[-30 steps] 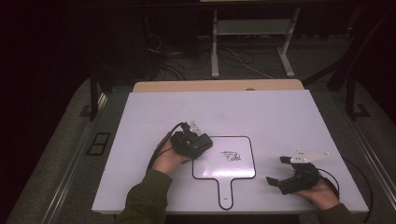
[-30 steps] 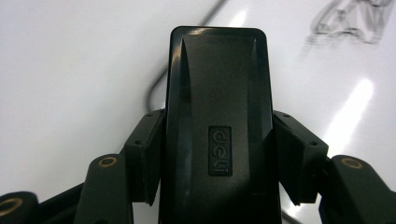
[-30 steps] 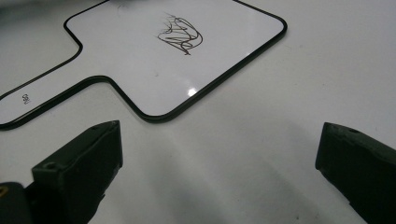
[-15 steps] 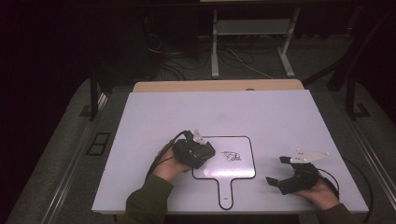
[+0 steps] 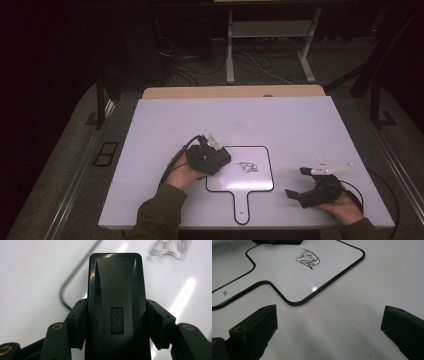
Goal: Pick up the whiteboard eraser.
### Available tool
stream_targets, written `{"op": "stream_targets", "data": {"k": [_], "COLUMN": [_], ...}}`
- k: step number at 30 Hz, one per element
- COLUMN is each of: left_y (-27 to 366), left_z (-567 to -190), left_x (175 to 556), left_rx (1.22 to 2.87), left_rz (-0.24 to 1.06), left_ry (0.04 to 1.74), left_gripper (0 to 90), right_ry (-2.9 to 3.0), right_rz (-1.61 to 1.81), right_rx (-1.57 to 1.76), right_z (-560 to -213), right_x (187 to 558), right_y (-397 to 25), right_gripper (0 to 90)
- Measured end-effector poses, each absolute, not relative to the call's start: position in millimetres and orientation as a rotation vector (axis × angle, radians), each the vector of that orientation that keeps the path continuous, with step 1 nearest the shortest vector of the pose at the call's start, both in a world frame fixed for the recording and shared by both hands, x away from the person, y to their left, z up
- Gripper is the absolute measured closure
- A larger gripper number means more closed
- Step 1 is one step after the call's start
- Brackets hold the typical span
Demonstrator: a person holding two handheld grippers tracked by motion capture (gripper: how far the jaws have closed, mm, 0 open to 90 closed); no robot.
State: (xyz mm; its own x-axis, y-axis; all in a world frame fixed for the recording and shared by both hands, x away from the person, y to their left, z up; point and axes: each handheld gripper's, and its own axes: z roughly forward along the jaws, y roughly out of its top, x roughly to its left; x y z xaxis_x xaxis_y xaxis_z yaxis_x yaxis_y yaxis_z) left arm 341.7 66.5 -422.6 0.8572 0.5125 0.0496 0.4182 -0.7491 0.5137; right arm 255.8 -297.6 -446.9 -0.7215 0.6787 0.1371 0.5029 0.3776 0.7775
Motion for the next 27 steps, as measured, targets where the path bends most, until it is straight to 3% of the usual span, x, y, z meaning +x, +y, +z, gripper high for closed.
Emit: {"op": "stream_targets", "data": {"k": [5,15,27], "left_y": [61.8,58.5,47.2], "left_z": [-421.8,-423.6,-423.1], "left_x": [328.9,362.1,329.2], "left_rx": [2.551,2.516,2.546], "left_rz": [0.246,0.266,0.227], "left_ry": [0.643,0.711,0.591], "left_gripper": [39.3,39.3,39.3], "right_ry": [2.433,2.433,2.432], "right_rz": [1.259,1.259,1.260], "right_rx": [1.057,1.057,1.060], "right_z": [-446.6,-447.4,-446.9], "right_x": [255.8,256.9,255.9], "right_y": [-296.5,-296.6,-296.5], "right_gripper": [0.0,0.0,0.0]}}
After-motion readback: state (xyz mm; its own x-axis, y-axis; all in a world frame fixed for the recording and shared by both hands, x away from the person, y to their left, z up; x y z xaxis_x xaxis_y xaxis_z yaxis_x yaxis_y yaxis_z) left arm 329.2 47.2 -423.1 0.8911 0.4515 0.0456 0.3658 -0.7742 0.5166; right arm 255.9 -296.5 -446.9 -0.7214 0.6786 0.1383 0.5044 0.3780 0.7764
